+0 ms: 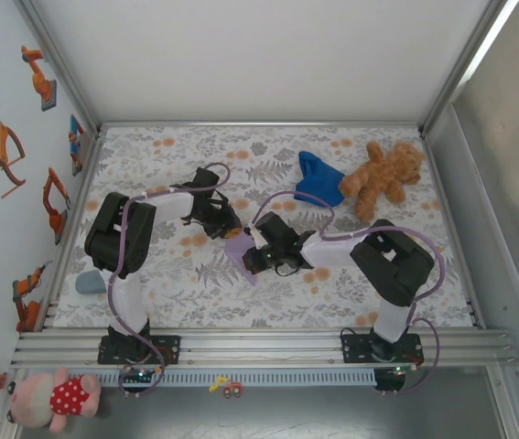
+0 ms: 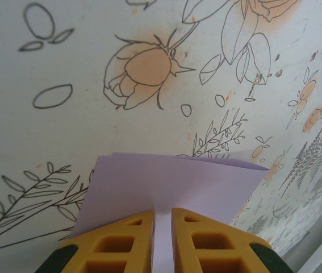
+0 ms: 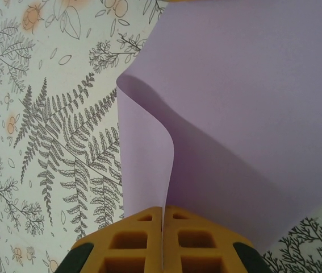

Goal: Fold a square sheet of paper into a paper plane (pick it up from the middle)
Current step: Third fold the triangle at the center of the table.

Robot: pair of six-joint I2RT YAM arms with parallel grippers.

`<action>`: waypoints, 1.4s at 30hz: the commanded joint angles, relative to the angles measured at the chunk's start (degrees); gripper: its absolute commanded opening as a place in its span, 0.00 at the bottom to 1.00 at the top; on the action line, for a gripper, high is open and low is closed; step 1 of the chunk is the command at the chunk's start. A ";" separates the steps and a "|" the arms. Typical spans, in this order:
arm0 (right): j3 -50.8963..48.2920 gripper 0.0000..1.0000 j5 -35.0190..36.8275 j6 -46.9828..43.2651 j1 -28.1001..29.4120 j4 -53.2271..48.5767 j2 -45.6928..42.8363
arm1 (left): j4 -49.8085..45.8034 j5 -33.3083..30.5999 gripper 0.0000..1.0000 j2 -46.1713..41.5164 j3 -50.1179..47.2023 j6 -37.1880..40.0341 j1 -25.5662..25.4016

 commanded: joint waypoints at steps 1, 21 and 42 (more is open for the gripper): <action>1.92 0.00 0.30 0.12 -0.37 -1.82 0.90 | -2.43 -1.14 0.16 1.82 -0.50 0.17 -0.55; 1.99 0.00 0.98 0.20 -0.43 -3.69 2.74 | -0.69 0.26 0.21 -4.47 -1.07 -1.22 0.15; 3.16 0.00 0.40 0.15 -0.50 -3.87 3.86 | 13.18 1.05 0.10 -22.94 -23.60 -13.89 -2.22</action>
